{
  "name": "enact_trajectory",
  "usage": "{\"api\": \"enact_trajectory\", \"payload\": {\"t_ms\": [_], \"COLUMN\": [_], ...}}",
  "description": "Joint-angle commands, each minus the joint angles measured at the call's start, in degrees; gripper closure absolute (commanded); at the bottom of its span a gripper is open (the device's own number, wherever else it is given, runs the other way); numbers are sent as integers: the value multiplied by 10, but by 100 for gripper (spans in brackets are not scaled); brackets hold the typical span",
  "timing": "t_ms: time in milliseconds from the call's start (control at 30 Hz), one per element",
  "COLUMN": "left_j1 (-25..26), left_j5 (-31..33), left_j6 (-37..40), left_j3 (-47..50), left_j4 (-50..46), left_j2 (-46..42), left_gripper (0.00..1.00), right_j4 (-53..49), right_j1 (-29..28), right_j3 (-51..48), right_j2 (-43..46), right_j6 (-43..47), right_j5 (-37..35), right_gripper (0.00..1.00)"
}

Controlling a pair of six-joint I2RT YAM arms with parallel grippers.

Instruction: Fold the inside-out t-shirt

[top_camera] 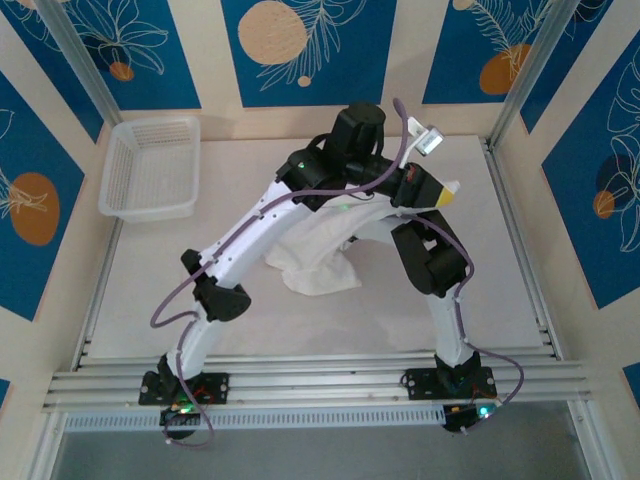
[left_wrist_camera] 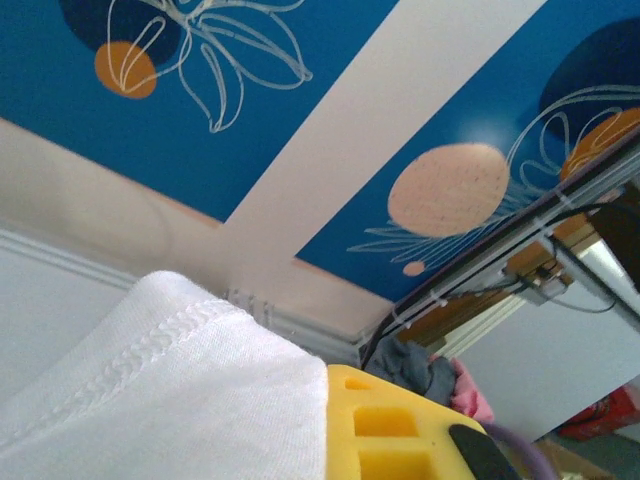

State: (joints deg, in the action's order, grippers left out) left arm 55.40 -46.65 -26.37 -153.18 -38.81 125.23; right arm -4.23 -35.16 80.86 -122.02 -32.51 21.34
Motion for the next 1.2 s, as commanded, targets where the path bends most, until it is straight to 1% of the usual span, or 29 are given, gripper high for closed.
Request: {"api": "enact_trajectory", "payload": {"t_ms": [0,33,67,100,133,167,233,300,367,433,467,500,600,667,700,733,800,833,867,933,1033,1167], "left_j1": [35,35,35,35,35,35,35,34,31,23,15,6,-53,-114,-140,-175,-234,-261,-283,-312,-335,-337], "left_j5": [-34,-33,-30,-24,-17,-7,19,55,105,162,197,231,340,416,446,464,464,455,447,442,427,412], "left_j6": [69,72,77,81,86,93,108,130,151,163,166,165,140,117,107,94,66,53,42,23,-1,-20], "left_j3": [-33,-33,-33,-33,-33,-33,-33,-33,-28,1,28,57,177,266,304,355,450,499,544,613,694,788], "left_j4": [14,11,9,5,2,-5,-23,-48,-80,-97,-99,-96,-74,-65,-61,-53,-23,-4,15,41,65,102], "left_j2": [-53,-55,-56,-58,-61,-65,-73,-84,-100,-122,-139,-155,-210,-243,-255,-269,-293,-304,-313,-322,-324,-320], "left_gripper": [100,100,100,100,100,100,100,100,100,100,100,100,100,100,100,100,100,100,100,100,100,100], "right_j4": [-163,-182,-199,-216,-241,-273,-309,-309,-284,-260,-248,-234,-189,-147,-131,-106,-69,-57,-49,-41,-39,-26], "right_j1": [-45,-58,-74,-87,-92,-93,-87,-82,-75,-64,-57,-52,-41,-37,-36,-34,-29,-27,-23,-12,27,84], "right_j3": [5,8,7,11,21,39,60,54,29,5,-8,-24,-81,-134,-156,-185,-232,-249,-263,-277,-276,-246], "right_j2": [-44,-47,-48,-54,-64,-80,-107,-117,-110,-88,-69,-46,46,128,158,202,280,320,358,420,492,550], "right_j6": [82,92,88,81,75,61,42,31,26,26,28,32,48,53,50,45,34,29,26,20,0,-28], "right_j5": [-78,-114,-174,-231,-260,-281,-288,-292,-282,-260,-242,-224,-165,-109,-92,-57,-14,2,16,37,68,96], "right_gripper": [0,0,0,2,4,9,23,39,68,91,98,100,100,100,100,100,100,100,100,100,100,100]}}
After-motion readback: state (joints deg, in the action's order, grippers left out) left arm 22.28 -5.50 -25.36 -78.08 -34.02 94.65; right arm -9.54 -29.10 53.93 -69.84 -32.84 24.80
